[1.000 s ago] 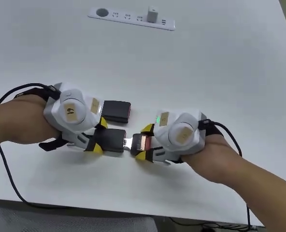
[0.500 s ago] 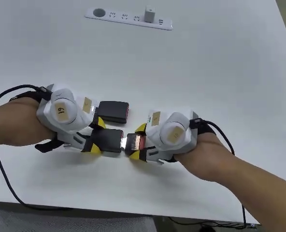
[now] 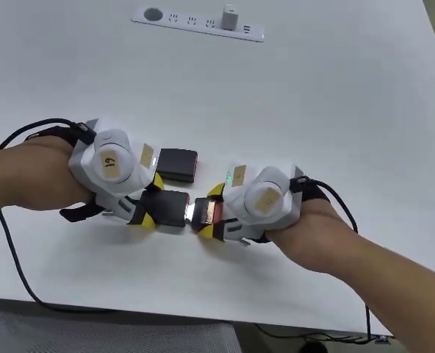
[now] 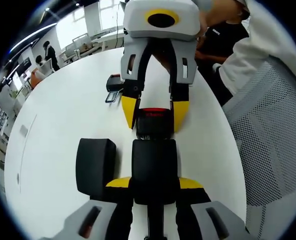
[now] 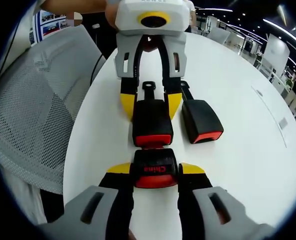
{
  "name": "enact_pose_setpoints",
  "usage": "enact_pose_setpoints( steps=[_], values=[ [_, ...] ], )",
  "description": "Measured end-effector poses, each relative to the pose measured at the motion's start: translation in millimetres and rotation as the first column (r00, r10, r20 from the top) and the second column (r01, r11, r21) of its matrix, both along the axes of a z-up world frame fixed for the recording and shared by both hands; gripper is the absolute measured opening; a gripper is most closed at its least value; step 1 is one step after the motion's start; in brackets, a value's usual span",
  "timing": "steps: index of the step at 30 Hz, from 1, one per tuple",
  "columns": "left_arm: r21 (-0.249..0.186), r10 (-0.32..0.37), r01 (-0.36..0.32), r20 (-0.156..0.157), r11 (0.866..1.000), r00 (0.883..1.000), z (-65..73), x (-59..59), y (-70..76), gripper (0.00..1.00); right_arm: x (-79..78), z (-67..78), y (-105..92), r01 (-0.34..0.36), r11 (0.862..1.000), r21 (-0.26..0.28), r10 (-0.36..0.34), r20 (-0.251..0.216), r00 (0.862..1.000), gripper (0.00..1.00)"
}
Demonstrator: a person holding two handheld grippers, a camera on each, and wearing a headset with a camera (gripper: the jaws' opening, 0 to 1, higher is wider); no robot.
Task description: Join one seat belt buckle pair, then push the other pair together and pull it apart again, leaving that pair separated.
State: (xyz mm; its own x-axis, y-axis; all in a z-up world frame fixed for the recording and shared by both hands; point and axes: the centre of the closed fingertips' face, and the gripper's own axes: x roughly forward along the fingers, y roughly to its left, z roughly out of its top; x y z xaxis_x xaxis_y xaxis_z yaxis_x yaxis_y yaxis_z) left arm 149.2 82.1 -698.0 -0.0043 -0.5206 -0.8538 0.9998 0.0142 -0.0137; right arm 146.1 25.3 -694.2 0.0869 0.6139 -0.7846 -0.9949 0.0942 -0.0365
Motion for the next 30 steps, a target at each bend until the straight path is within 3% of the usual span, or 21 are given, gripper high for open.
enact_pose_setpoints(
  steps=[6,12,30],
  values=[
    [-0.021,0.007,-0.007,-0.008,1.0,1.0,1.5,-1.1,0.7,0.32,-0.6,1.4,0.3,0.001,1.0,0.004,-0.001,-0.002,1.0,0.31],
    [-0.084,0.026,-0.029,-0.029,0.996,0.999,5.2,-1.0,0.0,0.32,-1.3,3.2,-0.6,0.002,1.0,0.008,-0.002,-0.006,1.0,0.3],
    [-0.083,0.02,-0.022,-0.024,0.996,1.0,7.1,-0.9,-0.8,0.32,-0.5,3.7,-0.9,-0.002,1.0,0.013,0.002,-0.014,1.0,0.3]
  ],
)
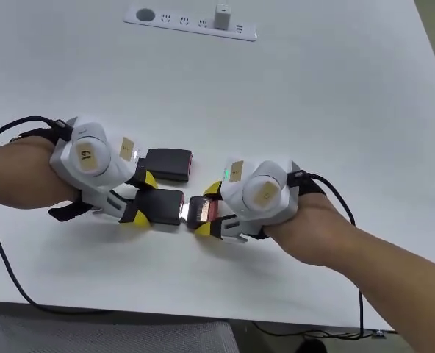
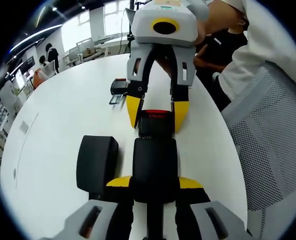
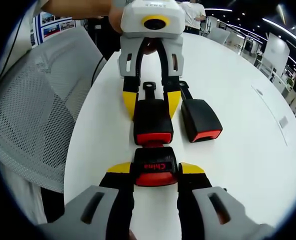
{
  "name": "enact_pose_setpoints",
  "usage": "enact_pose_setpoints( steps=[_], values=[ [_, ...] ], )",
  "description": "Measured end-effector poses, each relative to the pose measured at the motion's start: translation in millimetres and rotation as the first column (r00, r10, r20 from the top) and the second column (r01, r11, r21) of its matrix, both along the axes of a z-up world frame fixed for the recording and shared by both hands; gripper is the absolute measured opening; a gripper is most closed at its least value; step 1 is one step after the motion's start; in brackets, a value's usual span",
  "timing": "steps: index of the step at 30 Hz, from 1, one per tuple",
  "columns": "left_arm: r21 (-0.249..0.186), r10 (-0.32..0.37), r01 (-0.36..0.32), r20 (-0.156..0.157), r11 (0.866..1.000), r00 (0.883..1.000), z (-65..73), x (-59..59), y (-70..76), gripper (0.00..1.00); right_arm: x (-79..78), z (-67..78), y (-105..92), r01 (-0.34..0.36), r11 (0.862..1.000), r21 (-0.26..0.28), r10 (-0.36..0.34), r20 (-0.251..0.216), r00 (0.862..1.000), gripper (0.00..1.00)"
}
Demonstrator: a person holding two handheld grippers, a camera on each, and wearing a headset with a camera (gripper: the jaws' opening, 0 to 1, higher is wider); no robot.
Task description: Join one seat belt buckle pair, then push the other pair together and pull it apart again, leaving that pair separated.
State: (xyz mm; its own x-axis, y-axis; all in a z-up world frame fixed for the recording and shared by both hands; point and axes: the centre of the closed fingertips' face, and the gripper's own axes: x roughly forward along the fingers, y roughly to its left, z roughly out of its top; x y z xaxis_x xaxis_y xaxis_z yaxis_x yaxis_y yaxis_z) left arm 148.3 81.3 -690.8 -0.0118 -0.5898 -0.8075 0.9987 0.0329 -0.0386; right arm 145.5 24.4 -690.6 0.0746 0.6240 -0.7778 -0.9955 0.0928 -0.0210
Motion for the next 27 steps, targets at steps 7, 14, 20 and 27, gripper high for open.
enact_pose_setpoints(
  steps=[7,14,20,27],
  values=[
    [-0.002,0.004,-0.004,0.0,1.0,1.0,-0.5,0.3,0.0,0.32,0.4,-0.4,-0.4,0.004,1.0,0.001,-0.004,-0.006,1.0,0.3],
    [0.009,0.007,-0.007,0.008,1.0,1.0,0.0,0.0,-2.0,0.33,1.7,-0.5,0.3,0.005,1.0,0.001,-0.005,-0.007,1.0,0.32],
    [-0.001,0.022,-0.022,-0.004,1.0,1.0,0.5,0.4,-1.5,0.34,1.4,1.8,0.5,-0.001,1.0,0.011,0.001,-0.009,1.0,0.33],
    [0.012,0.06,-0.06,-0.01,0.998,0.998,1.6,2.4,4.5,0.35,2.2,7.9,-1.9,0.016,1.0,0.023,-0.015,-0.009,1.0,0.33]
  ],
)
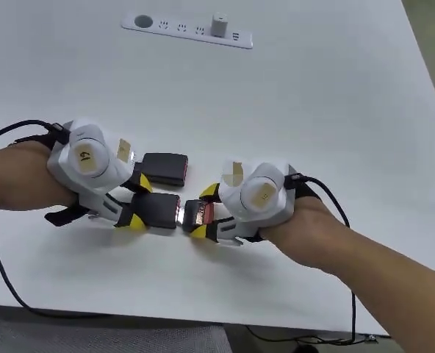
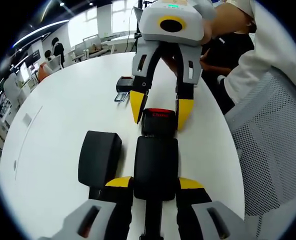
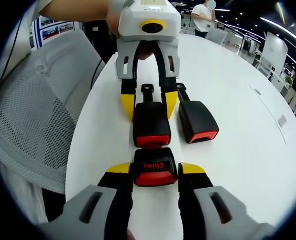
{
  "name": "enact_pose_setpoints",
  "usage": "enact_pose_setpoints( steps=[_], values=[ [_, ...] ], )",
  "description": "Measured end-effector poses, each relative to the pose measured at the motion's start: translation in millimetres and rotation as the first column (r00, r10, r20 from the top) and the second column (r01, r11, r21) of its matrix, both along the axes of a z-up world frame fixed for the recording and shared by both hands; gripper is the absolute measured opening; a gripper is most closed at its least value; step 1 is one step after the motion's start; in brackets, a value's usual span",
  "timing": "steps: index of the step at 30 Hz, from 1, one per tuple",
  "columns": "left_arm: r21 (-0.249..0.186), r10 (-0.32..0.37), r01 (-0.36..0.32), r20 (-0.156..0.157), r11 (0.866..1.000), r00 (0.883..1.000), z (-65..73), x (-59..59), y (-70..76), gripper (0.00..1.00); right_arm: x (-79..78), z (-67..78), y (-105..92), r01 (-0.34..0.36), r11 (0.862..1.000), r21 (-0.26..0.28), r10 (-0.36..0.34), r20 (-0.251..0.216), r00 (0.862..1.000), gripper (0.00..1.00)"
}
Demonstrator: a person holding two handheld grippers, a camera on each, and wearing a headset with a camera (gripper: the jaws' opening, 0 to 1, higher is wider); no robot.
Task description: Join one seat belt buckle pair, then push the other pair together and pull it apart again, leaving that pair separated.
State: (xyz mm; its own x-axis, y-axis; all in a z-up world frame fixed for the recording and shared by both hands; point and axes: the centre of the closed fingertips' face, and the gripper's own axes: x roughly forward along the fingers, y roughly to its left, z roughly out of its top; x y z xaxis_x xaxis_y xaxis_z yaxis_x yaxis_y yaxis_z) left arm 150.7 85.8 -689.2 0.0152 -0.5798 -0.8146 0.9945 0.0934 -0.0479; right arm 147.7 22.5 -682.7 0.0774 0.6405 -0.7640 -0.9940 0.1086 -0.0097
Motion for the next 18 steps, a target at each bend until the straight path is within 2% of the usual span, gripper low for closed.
enact_pose_setpoints(
  steps=[5,7,10,14,18],
  values=[
    [-0.037,0.032,-0.032,0.006,0.999,0.999,15.9,4.4,-0.3,0.37,1.5,15.5,-5.4,0.03,0.999,0.024,-0.03,0.001,1.0,0.33],
    [-0.042,0.036,-0.035,0.013,0.999,0.999,28.3,5.9,-1.7,0.38,4.0,20.1,-8.3,0.041,0.999,0.033,-0.041,0.0,0.999,0.33],
    [-0.07,0.057,-0.054,0.03,0.996,0.998,37.1,14.1,-0.9,0.4,9.8,30.1,-15.6,0.059,0.997,0.043,-0.06,0.013,0.998,0.34],
    [-0.102,0.085,-0.081,0.037,0.991,0.996,49.0,22.6,-1.9,0.4,19.4,35.5,-26.8,0.076,0.996,0.04,-0.077,0.028,0.997,0.34],
    [-0.093,0.086,-0.081,0.049,0.992,0.995,47.0,33.0,0.9,0.4,34.9,33.0,-42.1,0.1,0.995,0.031,-0.101,0.042,0.994,0.34]
  ],
)
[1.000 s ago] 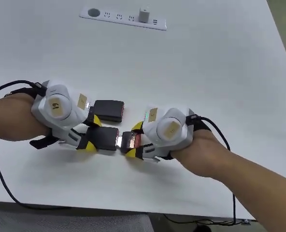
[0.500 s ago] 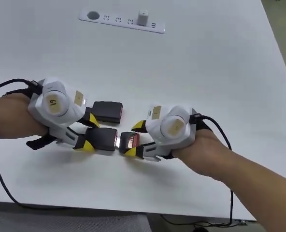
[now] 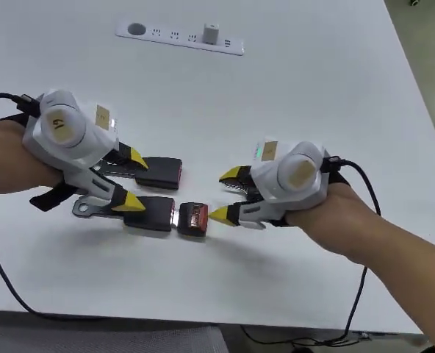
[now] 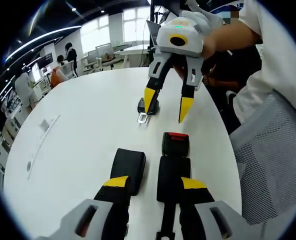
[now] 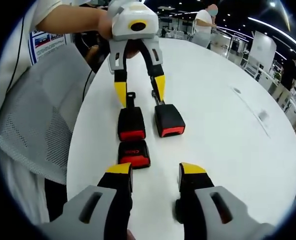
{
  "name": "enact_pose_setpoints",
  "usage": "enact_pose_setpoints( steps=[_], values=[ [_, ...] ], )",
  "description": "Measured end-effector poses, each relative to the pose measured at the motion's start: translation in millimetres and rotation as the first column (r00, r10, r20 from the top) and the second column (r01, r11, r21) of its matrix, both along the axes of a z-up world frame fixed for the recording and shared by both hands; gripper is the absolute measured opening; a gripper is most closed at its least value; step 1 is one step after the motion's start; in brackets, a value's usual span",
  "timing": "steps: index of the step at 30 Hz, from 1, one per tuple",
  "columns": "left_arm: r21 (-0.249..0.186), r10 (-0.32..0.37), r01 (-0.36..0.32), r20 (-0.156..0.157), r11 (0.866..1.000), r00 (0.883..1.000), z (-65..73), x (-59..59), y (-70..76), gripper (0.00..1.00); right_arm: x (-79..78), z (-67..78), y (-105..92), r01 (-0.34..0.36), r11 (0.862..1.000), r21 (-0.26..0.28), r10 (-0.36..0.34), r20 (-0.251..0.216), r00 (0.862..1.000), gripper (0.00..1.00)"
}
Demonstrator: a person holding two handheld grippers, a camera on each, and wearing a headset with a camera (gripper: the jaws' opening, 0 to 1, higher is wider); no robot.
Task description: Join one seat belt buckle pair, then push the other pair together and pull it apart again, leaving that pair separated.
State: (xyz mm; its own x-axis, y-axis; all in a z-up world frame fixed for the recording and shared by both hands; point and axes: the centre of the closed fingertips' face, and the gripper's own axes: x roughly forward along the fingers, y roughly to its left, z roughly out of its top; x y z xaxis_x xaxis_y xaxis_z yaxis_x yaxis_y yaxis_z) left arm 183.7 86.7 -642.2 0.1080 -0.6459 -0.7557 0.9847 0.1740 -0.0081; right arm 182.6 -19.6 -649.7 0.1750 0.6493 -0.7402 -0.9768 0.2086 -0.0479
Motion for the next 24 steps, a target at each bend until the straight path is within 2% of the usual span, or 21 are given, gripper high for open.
enact_pose_setpoints(
  steps=[3,7,9,12,21,24],
  values=[
    [0.002,0.002,-0.002,0.003,1.0,1.0,0.6,3.6,-4.2,0.4,7.6,1.5,-10.3,0.011,1.0,-0.015,-0.011,0.01,1.0,0.34],
    [0.005,0.004,-0.004,0.009,1.0,1.0,-1.4,16.3,-4.3,0.39,16.4,0.1,-22.8,0.02,0.999,-0.032,-0.02,0.015,1.0,0.35],
    [0.005,0.006,-0.006,0.004,1.0,1.0,-1.9,17.6,-6.6,0.39,22.0,-2.7,-29.6,0.025,0.999,-0.038,-0.024,0.013,1.0,0.34],
    [0.014,0.0,0.0,0.006,1.0,1.0,-6.6,27.3,-3.4,0.39,28.0,-5.0,-38.1,0.031,0.998,-0.052,-0.03,0.013,0.999,0.34],
    [0.035,-0.015,0.016,-0.007,0.999,1.0,-20.9,42.9,-0.6,0.39,36.4,-19.7,-64.9,0.038,0.994,-0.098,-0.039,-0.009,0.999,0.35],
    [0.037,-0.017,0.018,-0.015,0.999,1.0,-27.7,47.1,0.4,0.39,34.4,-20.0,-67.9,0.033,0.994,-0.109,-0.035,-0.019,0.999,0.36]
  ],
)
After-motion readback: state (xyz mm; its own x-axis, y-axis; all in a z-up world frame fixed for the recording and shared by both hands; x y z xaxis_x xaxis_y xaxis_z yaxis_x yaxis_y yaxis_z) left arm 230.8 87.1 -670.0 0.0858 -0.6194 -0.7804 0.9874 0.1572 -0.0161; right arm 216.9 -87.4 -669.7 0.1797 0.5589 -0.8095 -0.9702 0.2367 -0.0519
